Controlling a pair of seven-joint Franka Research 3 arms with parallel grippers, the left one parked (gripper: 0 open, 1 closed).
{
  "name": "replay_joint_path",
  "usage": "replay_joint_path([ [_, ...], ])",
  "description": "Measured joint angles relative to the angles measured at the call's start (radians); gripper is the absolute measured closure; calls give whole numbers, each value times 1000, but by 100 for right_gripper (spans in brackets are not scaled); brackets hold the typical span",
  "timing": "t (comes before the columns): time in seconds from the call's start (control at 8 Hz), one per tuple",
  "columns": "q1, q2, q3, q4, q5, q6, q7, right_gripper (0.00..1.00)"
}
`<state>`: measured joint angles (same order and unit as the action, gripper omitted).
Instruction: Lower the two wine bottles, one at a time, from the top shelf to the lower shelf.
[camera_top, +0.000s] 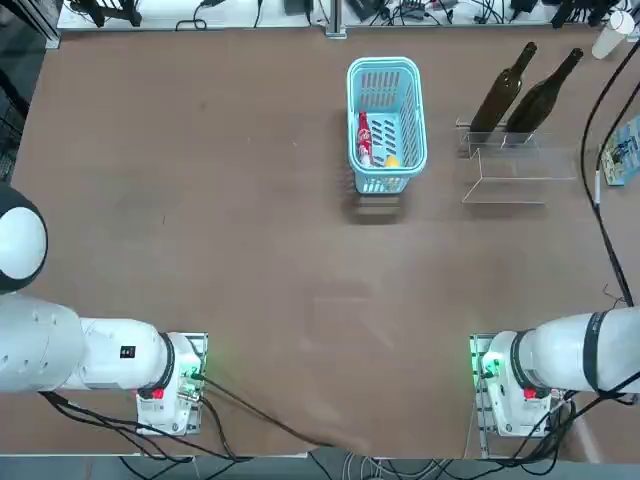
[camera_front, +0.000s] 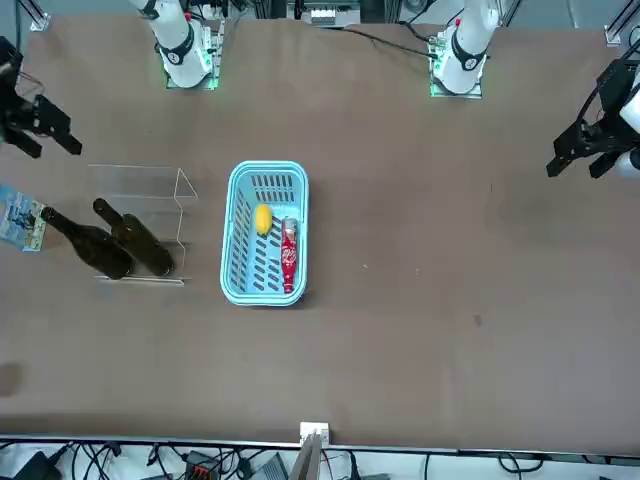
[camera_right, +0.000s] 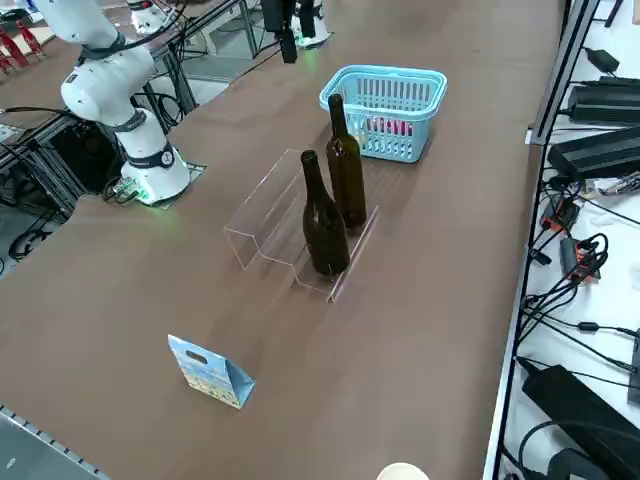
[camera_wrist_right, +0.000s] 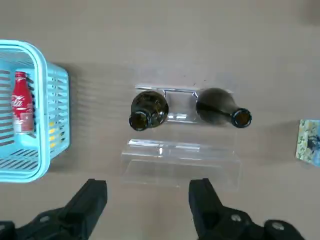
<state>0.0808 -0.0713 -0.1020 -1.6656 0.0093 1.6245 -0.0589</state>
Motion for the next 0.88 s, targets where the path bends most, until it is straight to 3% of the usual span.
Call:
replay_joint_path([
  [0.5, 0, -3, 3, -56, -13, 121, -18, 0],
  [0.88, 0, 12, -25, -59, 4, 129, -23, 0],
])
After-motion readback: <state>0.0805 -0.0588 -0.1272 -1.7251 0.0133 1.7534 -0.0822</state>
